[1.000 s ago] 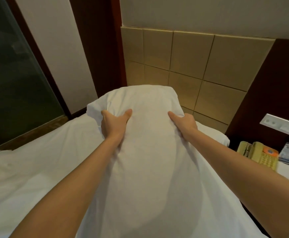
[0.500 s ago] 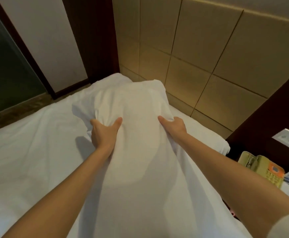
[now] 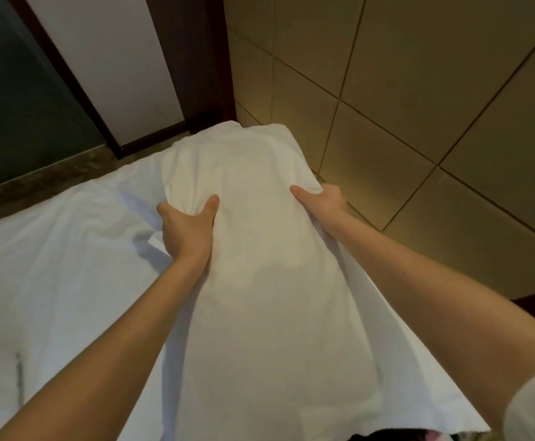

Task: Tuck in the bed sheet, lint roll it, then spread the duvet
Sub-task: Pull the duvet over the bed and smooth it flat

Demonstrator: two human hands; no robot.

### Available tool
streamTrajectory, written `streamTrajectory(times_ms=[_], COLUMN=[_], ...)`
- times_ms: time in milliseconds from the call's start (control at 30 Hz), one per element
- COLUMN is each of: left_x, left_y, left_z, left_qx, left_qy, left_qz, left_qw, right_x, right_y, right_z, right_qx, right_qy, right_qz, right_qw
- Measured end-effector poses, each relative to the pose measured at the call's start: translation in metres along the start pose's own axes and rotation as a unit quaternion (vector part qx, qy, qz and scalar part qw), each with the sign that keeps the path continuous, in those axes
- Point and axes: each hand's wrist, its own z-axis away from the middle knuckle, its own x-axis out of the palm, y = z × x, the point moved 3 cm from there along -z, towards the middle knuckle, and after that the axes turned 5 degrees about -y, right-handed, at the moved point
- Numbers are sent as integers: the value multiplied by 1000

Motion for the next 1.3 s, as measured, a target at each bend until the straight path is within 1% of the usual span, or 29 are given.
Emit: streamTrajectory(times_ms=[133, 200, 267, 333, 400, 467, 533, 600, 667, 733, 800, 900, 933, 967, 1033, 1100, 1167, 1200, 1233, 1300], left_x=[47, 75, 104, 128, 147, 161, 169, 176, 184, 193, 203, 215, 216, 217, 218, 224, 237, 245, 253, 265], left_y=[31, 39, 29, 6, -27, -72, -118, -153, -174, -185, -193, -202, -201, -197, -185, -164, -143, -133, -126, -125], left_z=[-30, -52, -72, -78, -70, -55, -40, -32, -32, -36, -40, -37, -35, -34, -34, -30, -21, -16, -11, -3], left_qx=[16, 17, -9, -25, -26, -61, -131, -198, -247, -262, -273, -316, -325, -327, -305, -278, -266, -268, -271, -290], left_qy=[12, -27, -83, -128, -166, -200, -219, -212, -194, -179, -179, -202, -205, -203, -180, -153, -143, -148, -156, -188], left_qz=[32, 23, -46, -102, -133, -159, -172, -166, -149, -126, -83, 6, 9, 1, -36, -38, -12, 2, 15, 19], left_qw=[999, 999, 995, 986, 977, 965, 951, 942, 937, 940, 942, 927, 923, 923, 934, 948, 953, 952, 950, 938], right_x=[-23, -29, -31, -31, -22, -5, 14, 24, 28, 31, 33, 35, 34, 31, 26, 15, -2, -12, -22, -33], right_y=[-27, -39, -37, -13, 39, 107, 164, 199, 222, 236, 245, 248, 247, 247, 235, 217, 212, 214, 216, 210], right_z=[-56, -83, -103, -109, -101, -80, -60, -52, -55, -62, -69, -79, -81, -86, -96, -114, -137, -148, -157, -149], right_qx=[-43, -53, -50, -38, -9, 83, 200, 297, 369, 410, 441, 447, 440, 439, 432, 387, 336, 328, 323, 335], right_qy=[14, 6, -13, -22, -22, -38, -58, -26, 20, 44, 71, 54, 44, 44, 58, 83, 117, 131, 143, 139], right_qz=[21, 48, 147, 235, 269, 265, 195, 59, -90, -201, -268, -392, -414, -418, -422, -445, -466, -452, -422, -333], right_qw=[999, 997, 988, 971, 963, 960, 958, 953, 925, 888, 854, 802, 795, 794, 795, 803, 810, 819, 835, 870])
